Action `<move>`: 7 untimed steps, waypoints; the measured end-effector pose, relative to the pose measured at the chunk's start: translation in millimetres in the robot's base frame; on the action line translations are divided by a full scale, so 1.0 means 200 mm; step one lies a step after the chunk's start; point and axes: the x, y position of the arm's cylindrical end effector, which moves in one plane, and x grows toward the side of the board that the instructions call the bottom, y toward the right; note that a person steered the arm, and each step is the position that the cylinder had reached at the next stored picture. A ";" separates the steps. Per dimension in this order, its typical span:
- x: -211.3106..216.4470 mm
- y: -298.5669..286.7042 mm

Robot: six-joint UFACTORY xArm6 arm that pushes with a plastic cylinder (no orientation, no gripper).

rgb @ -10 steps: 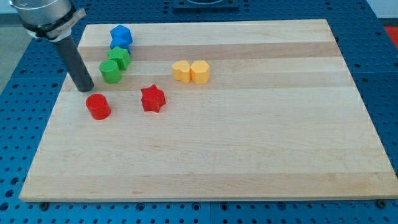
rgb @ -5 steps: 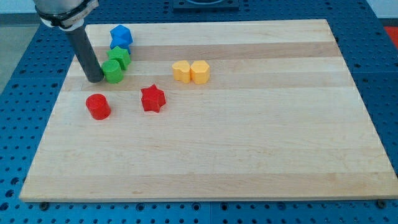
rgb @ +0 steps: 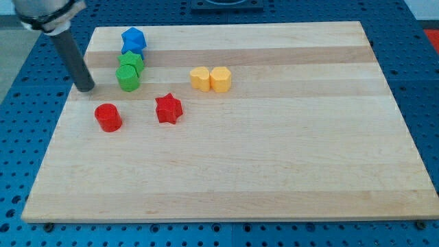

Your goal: Push the red circle into the red star

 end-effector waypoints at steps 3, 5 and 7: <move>0.35 0.10; 0.45 0.51; 0.43 0.87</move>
